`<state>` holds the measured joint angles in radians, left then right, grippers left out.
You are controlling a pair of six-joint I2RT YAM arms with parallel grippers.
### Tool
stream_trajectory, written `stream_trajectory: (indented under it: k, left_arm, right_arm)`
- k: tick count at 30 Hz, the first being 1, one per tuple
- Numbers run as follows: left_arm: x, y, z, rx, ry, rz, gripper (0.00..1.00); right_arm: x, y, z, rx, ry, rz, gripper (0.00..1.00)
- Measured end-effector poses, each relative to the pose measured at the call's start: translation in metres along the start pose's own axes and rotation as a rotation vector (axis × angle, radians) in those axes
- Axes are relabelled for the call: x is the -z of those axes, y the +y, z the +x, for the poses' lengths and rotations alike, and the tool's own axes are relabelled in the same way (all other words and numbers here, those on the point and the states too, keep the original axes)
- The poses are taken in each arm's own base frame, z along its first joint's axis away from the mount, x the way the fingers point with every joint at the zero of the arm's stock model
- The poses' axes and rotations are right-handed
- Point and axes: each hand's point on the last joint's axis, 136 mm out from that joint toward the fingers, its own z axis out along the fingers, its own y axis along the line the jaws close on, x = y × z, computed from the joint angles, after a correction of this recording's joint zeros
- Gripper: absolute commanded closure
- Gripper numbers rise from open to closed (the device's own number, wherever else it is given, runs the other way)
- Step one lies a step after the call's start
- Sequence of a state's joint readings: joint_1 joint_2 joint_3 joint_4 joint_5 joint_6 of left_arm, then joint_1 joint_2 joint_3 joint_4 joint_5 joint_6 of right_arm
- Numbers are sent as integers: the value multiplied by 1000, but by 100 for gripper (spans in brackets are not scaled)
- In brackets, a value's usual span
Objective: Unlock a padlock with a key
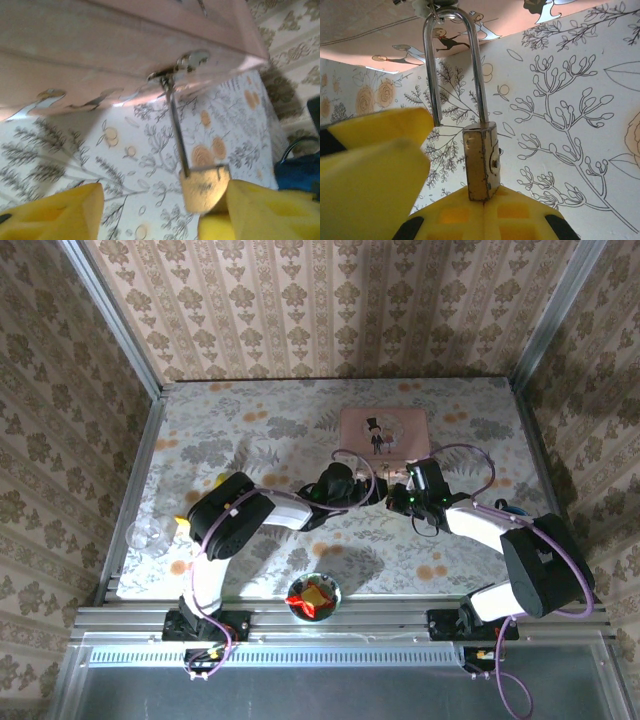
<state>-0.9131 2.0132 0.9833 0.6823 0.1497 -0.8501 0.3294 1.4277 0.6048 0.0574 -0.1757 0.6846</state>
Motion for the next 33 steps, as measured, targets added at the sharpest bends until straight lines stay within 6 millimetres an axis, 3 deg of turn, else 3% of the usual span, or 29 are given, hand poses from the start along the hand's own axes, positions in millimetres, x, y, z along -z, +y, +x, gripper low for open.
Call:
stream_trajectory:
  k: [5, 15, 29, 33]
  left_arm:
    - [23, -7, 1, -51, -18, -19, 0]
    - [68, -15, -42, -104, -162, -69, 0]
    - [113, 16, -75, -117, -266, -215, 0]
    - [117, 24, -76, -112, -268, -244, 0]
  right_arm:
    - [-3, 0, -8, 0, -22, 8, 94]
    - [-15, -5, -19, 5, -43, 48, 74]
    - [-9, -18, -29, 9, -86, 129, 69]
    - [0, -22, -39, 7, -128, 151, 60]
